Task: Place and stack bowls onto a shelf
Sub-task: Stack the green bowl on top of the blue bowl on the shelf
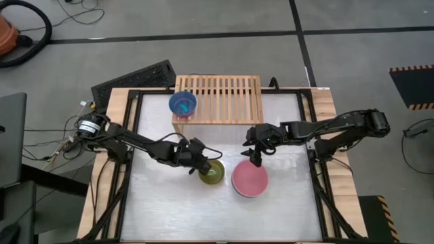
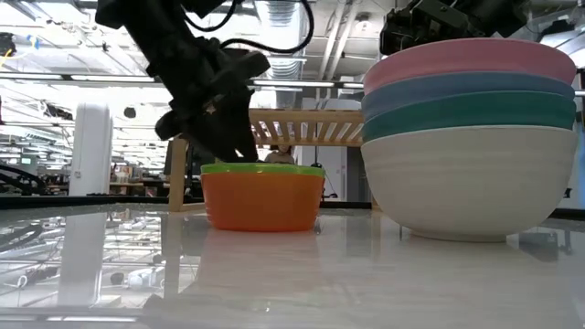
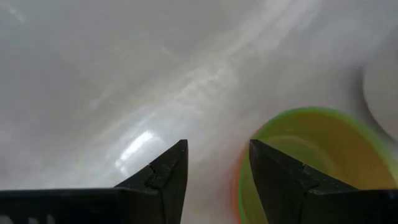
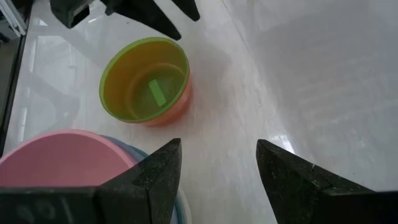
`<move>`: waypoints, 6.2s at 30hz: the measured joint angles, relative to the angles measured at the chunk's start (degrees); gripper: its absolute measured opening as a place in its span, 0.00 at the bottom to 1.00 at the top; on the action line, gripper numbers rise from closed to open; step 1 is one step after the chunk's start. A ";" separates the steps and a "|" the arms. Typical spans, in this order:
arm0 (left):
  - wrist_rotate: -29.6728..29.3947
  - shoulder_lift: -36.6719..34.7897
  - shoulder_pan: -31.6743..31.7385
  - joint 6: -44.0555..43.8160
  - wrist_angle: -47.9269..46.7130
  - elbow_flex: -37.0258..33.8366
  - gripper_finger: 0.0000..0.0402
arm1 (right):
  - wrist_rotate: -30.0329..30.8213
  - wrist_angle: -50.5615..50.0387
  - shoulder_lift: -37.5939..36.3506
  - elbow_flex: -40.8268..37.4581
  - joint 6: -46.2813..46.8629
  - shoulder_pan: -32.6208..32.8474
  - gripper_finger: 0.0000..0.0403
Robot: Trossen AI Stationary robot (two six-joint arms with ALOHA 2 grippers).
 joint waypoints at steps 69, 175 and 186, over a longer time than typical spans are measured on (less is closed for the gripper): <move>2.97 2.21 -0.55 7.79 5.18 -1.95 0.02 | 0.24 -1.47 0.04 0.00 0.51 -3.10 0.58; 5.74 7.38 5.95 10.61 -4.73 7.08 0.01 | 0.04 0.20 1.79 -0.02 -1.58 -4.48 0.58; 6.81 2.95 6.05 8.74 -6.57 9.61 0.00 | 0.06 0.20 1.79 -0.02 -1.46 -4.50 0.58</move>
